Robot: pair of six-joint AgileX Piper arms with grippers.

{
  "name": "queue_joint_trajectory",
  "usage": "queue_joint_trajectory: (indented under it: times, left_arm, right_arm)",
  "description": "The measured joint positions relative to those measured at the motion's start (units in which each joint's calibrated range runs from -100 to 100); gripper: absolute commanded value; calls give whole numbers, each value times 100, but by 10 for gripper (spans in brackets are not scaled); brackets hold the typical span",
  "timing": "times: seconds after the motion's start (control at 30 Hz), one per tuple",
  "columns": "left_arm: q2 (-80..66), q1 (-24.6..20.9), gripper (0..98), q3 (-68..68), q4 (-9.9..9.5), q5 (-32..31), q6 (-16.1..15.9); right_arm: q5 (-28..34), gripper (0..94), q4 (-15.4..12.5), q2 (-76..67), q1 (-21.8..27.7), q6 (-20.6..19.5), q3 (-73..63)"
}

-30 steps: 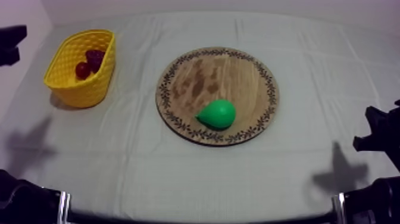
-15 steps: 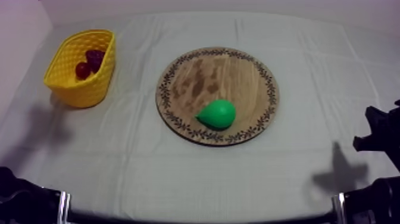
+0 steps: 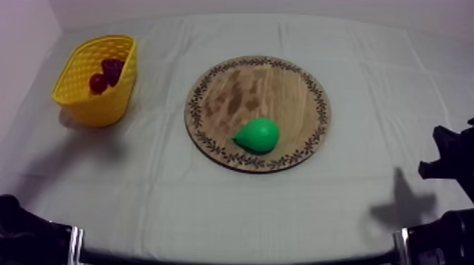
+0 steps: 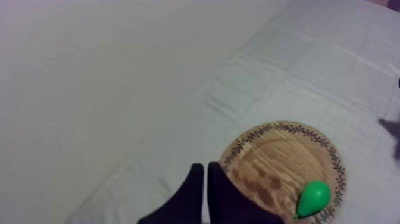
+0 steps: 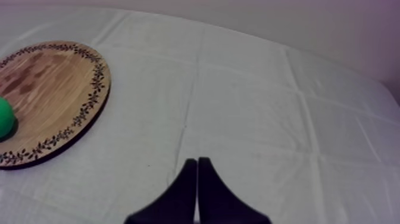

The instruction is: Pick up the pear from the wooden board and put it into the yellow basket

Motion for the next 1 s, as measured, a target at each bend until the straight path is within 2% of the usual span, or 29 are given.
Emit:
queue_joint_trajectory:
  times: [0.17, 0.43, 0.63, 0.8, 0.93, 1.0]
  left_arm:
    - [491, 387, 0, 81, -255, 55, 26]
    - [1055, 939, 0, 698, -436, -178, 124]
    - [1474, 1258, 0, 1153, -487, -408, 274]
    - [1851, 1309, 2, 1264, -486, -630, 263]
    - [2141, 1296, 113, 1150, -453, -716, 140]
    - [2260, 1260, 263, 1052, -448, -716, 155]
  right_arm:
    - [0, 5, 0, 0, 0, 0, 0]
    - [0, 5, 0, 0, 0, 0, 0]
    - [0, 5, 0, 0, 0, 0, 0]
    - [0, 5, 0, 0, 0, 0, 0]
    - [0, 5, 0, 0, 0, 0, 0]
    - [0, 5, 0, 0, 0, 0, 0]
